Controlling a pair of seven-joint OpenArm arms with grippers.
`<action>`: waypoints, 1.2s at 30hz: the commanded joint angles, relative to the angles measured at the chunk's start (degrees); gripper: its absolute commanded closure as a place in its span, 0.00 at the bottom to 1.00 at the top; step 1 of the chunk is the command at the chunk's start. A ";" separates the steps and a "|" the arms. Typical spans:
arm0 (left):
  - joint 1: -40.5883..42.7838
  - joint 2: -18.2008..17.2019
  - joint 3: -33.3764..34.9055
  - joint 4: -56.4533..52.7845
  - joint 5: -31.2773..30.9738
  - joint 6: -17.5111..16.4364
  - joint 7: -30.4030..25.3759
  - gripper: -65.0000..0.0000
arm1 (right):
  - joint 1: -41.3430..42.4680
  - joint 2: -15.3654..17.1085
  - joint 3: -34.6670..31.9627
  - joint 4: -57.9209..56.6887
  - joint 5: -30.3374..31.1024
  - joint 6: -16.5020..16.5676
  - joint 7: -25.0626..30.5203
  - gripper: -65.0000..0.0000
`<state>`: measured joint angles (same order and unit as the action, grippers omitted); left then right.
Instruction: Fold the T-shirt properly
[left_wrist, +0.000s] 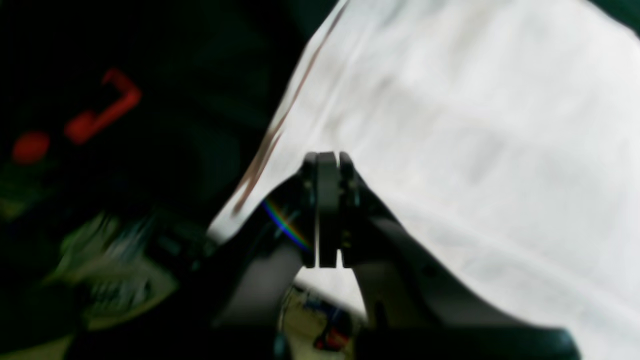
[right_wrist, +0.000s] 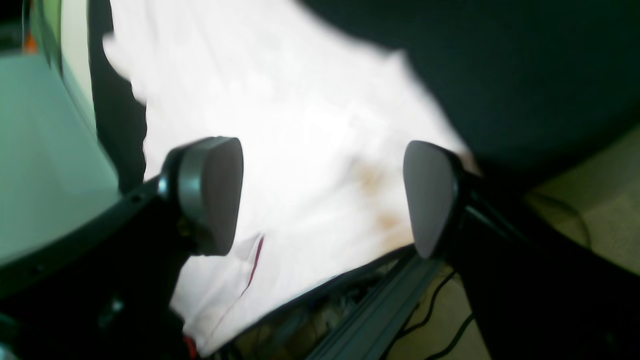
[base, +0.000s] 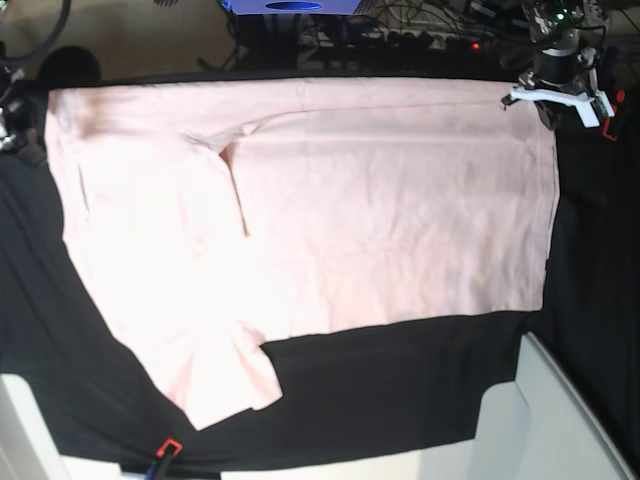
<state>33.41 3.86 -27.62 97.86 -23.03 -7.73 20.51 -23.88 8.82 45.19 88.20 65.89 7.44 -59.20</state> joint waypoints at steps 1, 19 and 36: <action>0.31 -0.30 0.41 -0.06 -0.84 -0.58 -1.04 1.00 | 0.10 1.33 -0.22 0.90 1.41 0.43 1.31 0.26; -2.07 -2.23 -5.66 -10.17 -10.16 -0.58 -1.22 0.52 | 0.10 1.60 -1.28 0.81 1.41 0.43 1.40 0.26; -5.06 -2.93 -5.31 -14.04 -9.81 -0.67 -1.39 0.52 | 0.10 1.60 -1.28 0.81 1.41 0.43 1.05 0.26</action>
<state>27.99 1.45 -32.77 83.11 -32.84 -8.14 20.08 -23.68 9.45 43.62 88.23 66.08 7.46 -58.43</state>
